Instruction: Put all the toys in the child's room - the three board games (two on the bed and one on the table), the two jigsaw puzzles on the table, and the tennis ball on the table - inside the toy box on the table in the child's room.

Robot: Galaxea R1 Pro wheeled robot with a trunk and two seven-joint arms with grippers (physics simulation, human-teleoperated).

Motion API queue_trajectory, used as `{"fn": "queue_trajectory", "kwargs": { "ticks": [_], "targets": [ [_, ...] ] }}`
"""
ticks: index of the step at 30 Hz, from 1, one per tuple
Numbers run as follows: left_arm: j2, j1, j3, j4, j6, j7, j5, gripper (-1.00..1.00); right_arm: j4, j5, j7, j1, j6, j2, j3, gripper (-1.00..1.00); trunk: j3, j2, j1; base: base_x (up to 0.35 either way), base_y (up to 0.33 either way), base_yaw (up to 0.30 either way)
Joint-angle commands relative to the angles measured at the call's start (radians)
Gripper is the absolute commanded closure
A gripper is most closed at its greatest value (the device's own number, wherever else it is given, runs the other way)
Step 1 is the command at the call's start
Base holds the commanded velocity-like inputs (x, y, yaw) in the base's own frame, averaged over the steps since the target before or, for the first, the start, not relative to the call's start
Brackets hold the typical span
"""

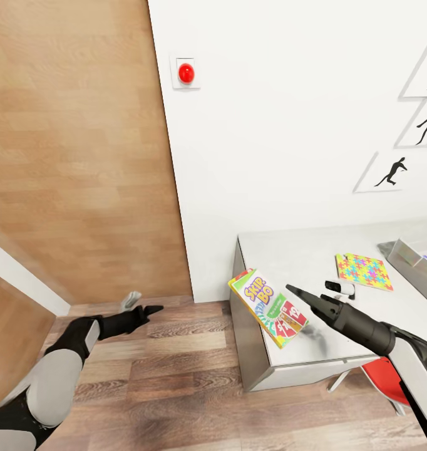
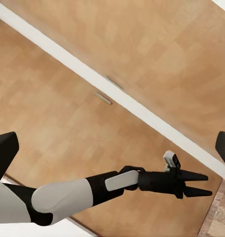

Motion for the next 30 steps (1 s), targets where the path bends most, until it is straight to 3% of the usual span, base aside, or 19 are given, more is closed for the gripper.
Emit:
{"fn": "queue_trajectory", "kwargs": {
  "ticks": [1,5,8,21,27,30],
  "targets": [
    [-0.002,-0.001,0.009,-0.001,0.007,-0.006,-0.005,-1.0,0.0,-0.012,-0.001,0.005,0.006,0.0,0.0,-1.0,-0.002,-0.002,0.001,0.0,0.0,0.0],
    [-0.015,-0.001,0.01,0.0,0.007,-0.004,0.016,-1.0,-0.001,-0.038,-0.006,0.052,0.006,0.0,0.001,-1.0,-0.002,-0.002,0.001,0.0,0.0,0.0],
    [-0.039,-0.001,0.01,0.001,0.006,-0.002,0.024,-1.0,-0.001,-0.044,-0.011,0.07,0.006,0.0,0.001,-1.0,-0.002,-0.002,0.001,0.0,0.0,0.0],
    [-0.074,-0.001,0.013,0.001,0.008,-0.006,0.034,-1.0,-0.006,-0.047,-0.049,0.077,0.005,0.002,0.002,-1.0,-0.002,-0.002,0.001,0.0,0.0,0.0],
    [-0.08,-0.001,0.014,0.001,0.019,-0.016,0.056,-1.0,-0.015,-0.047,-0.062,0.077,0.009,0.028,0.002,-1.0,-0.002,-0.002,0.001,0.0,0.0,0.0],
    [-0.079,-0.001,0.013,0.001,0.058,-0.043,0.082,-1.0,-0.018,-0.047,-0.066,0.077,0.035,0.043,0.001,-1.0,-0.002,-0.002,0.001,0.0,0.0,0.0]
  ]
}}
